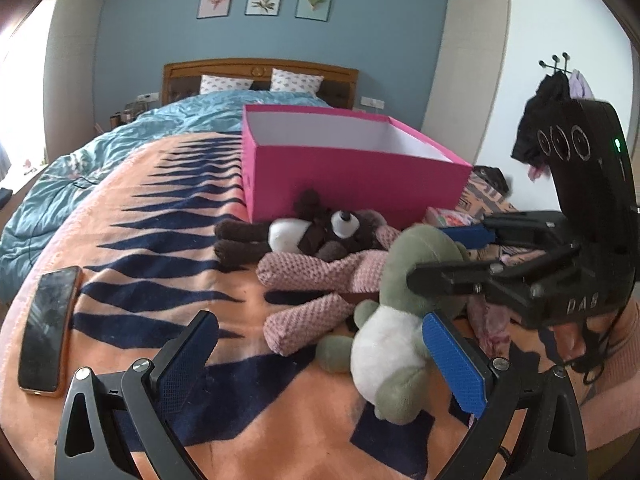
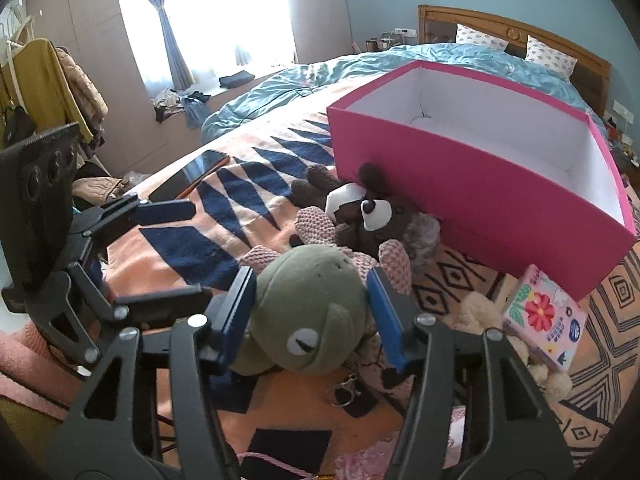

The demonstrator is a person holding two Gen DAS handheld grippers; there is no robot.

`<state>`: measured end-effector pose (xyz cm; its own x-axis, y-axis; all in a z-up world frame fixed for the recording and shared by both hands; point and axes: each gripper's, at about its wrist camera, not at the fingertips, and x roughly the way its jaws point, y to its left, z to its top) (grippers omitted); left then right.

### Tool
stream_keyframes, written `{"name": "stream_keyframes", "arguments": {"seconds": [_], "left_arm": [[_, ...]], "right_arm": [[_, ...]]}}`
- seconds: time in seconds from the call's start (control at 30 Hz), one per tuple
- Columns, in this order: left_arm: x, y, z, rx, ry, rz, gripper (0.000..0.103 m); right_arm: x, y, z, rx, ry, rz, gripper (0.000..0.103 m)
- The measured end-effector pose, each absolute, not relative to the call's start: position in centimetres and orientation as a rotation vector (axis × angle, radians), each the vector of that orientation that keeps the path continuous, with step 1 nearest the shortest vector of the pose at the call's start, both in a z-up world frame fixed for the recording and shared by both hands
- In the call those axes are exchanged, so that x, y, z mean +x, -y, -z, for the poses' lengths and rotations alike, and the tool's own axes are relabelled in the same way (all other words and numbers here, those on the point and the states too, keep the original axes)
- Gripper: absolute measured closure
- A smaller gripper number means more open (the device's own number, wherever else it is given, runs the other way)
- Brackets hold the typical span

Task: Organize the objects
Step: 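Grasp the green plush frog with the right gripper and lift it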

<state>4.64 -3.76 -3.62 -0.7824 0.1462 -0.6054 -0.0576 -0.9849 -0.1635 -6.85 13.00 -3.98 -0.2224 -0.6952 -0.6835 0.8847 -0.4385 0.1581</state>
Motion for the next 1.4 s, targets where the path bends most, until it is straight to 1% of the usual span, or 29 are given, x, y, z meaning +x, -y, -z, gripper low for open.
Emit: {"name": "stream_keyframes", "arguments": {"seconds": [0.07,0.23,0.37,0.43,0.47,0.5,0.53,0.6,0.63,0.7,0.83,1.07,1.2,1.4], "left_arm": [[4.7,3.5,3.8,-0.991,0.205,-2.836,0.0],[5.1,2.8,3.5,-0.956,0.215,-2.747,0.0],[5.1,1.3,2.9,-0.923,0.15,-2.699,0.001],[4.7,0.7,2.2,-0.886,0.135,-2.684,0.011],[4.4,0.5,1.8,-0.872,0.13,-2.681,0.022],[3.9,0.4,1.3,-0.862,0.124,-2.68,0.028],[3.6,0.3,1.0,-0.857,0.122,-2.682,0.038],[2.5,0.4,0.1,-0.848,0.113,-2.706,0.048],[2.0,0.6,-0.4,-0.84,0.119,-2.705,0.051],[1.1,1.1,-1.6,-0.816,0.127,-2.696,0.051],[-0.1,1.3,-4.3,-0.756,0.035,-2.743,0.051],[-4.3,2.5,-8.0,-0.724,-0.038,-2.798,0.051],[-7.0,3.0,-8.2,-0.761,-0.056,-2.807,0.051],[-10.8,3.9,-5.9,-0.906,-0.074,-2.772,0.051]], "right_arm": [[-7.0,-13.5,3.8,0.859,-0.289,1.849,0.049],[-7.6,-15.8,2.2,0.846,-0.171,1.873,0.05],[-8.5,-17.2,0.5,0.826,-0.064,1.879,0.05],[-8.8,-17.5,-0.3,0.817,-0.036,1.882,0.05],[-9.0,-17.5,-0.7,0.811,-0.024,1.883,0.05],[-9.1,-17.6,-1.0,0.808,-0.015,1.886,0.05],[-9.3,-17.7,-1.3,0.803,-0.005,1.889,0.05],[-9.8,-17.8,-2.1,0.787,0.019,1.901,0.05],[-9.9,-17.8,-2.5,0.774,0.023,1.915,0.05],[-10.6,-18.0,-3.6,0.749,0.043,1.931,0.05],[-11.9,-17.7,-5.8,0.688,0.085,1.947,0.05],[-15.4,-16.4,-9.5,0.593,0.138,1.972,0.05],[-18.5,-15.4,-9.6,0.621,0.188,1.965,0.05],[-21.6,-14.0,-7.1,0.706,0.198,1.965,0.05]]}}
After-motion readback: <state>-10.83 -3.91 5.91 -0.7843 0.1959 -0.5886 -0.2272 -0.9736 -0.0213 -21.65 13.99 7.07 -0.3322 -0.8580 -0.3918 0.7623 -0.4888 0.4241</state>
